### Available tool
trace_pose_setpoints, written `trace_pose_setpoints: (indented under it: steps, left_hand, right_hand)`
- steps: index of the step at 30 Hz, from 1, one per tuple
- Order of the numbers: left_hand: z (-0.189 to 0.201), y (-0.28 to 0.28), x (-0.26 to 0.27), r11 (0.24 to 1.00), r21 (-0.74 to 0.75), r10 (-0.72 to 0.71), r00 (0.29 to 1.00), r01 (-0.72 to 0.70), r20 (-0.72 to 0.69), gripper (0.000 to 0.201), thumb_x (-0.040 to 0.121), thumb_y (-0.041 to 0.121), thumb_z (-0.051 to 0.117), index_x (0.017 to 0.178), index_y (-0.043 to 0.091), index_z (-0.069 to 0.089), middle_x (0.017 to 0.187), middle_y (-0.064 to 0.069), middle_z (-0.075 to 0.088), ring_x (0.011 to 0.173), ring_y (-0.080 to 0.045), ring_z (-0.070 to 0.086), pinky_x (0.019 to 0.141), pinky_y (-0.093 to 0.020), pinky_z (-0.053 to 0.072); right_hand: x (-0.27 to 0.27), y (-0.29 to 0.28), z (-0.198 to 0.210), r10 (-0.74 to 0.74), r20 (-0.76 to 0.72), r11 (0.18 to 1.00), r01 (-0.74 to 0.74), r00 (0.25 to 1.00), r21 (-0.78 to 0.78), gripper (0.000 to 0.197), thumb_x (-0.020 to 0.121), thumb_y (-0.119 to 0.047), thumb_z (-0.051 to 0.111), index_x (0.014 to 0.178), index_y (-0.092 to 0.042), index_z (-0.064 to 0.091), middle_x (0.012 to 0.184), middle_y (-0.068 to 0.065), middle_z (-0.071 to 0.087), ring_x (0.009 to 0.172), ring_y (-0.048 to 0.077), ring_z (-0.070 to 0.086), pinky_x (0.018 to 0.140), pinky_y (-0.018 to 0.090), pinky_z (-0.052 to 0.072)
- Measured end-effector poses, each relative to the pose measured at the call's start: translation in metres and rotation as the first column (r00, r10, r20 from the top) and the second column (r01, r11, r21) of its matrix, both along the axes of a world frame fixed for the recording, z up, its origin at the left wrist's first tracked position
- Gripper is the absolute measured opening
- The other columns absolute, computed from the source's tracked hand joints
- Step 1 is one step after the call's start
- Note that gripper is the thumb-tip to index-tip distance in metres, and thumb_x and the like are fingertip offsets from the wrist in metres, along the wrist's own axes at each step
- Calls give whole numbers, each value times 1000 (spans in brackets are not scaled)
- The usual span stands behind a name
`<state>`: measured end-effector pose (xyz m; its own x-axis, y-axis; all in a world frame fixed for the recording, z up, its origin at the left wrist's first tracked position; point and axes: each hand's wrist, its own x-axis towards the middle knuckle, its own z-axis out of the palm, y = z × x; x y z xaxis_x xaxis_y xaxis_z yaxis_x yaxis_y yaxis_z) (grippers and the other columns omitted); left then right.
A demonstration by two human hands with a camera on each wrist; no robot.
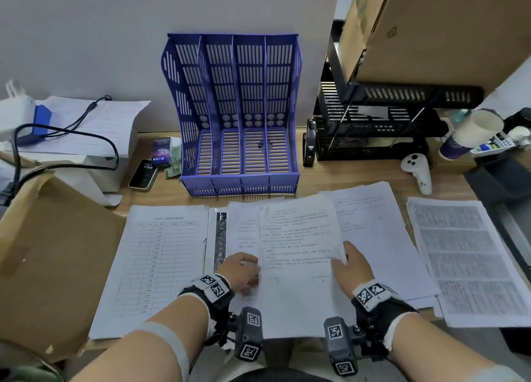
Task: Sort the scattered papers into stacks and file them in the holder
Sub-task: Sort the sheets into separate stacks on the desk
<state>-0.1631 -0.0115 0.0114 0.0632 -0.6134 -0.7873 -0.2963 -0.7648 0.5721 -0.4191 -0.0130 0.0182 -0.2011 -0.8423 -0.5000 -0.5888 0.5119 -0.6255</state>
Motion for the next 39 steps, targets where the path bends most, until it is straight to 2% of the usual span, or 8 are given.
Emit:
trace_pose_setpoints:
  steps: [6,9,11,18,24,30,34,39]
  left_hand:
    - [6,-10,-19,999,14,52,996,-52,-75,22,81,10,67,103,15,71,102,-19,74,78,-28,67,86,-55,57]
    - [3,-17,-28,1000,-9,22,999,-22,-44,11,78,7,68,86,10,76,94,-21,75,73,-27,64,85,-56,57]
    - [4,-20,-36,999,-32,-8,999,7,-31,14,80,3,66,89,5,76,86,-20,73,70,-26,62,83,-56,58]
    - [16,-46,-75,992,-115,29,992,-43,-124,14,87,0,63,98,-2,70,81,-18,68,60,-25,61,68,-35,58]
    - [27,-64,-104,993,-108,17,969,-45,-246,22,96,5,53,108,13,69,86,-6,67,73,-21,66,73,-32,51]
    - [3,-58,-65,975,-196,114,992,-100,58,29,91,2,52,113,9,69,87,-13,67,68,-24,59,64,-27,50]
    - [-8,-38,-18,978,-200,126,919,-53,374,35,89,8,53,122,17,62,117,-11,66,82,-24,59,75,-28,49]
    - [-9,-11,22,978,-208,106,877,-7,468,39,87,4,55,124,11,64,118,-11,68,98,-26,61,81,-28,45]
  right_hand:
    - [-15,-4,21,33,140,998,-39,990,41,22,94,-7,54,109,-22,56,105,0,65,95,17,60,75,22,46]
    - [-27,-5,17,15,187,994,-35,982,104,31,93,-6,54,115,-28,58,115,1,68,104,19,63,93,35,53]
    - [-35,-4,16,30,186,990,-55,982,131,36,92,-6,53,120,-29,58,121,2,67,111,22,63,100,43,50]
    - [-82,-24,34,-145,70,986,150,987,-71,33,94,-4,50,121,-18,61,122,4,66,115,22,61,99,36,49]
    - [-117,-50,54,-291,-98,949,274,952,-155,49,93,-7,49,140,-18,45,135,8,57,122,28,54,97,30,39]
    - [-85,-48,37,-185,-38,978,180,982,-102,28,94,-8,46,117,-17,58,115,10,66,101,29,64,87,32,49]
    - [-36,-25,9,-59,205,983,21,977,185,21,92,-10,54,110,-13,63,99,11,70,80,22,69,76,34,56]
    - [10,-8,-18,219,94,937,-236,971,256,37,89,-19,56,125,-14,59,121,4,65,108,23,62,91,29,47]
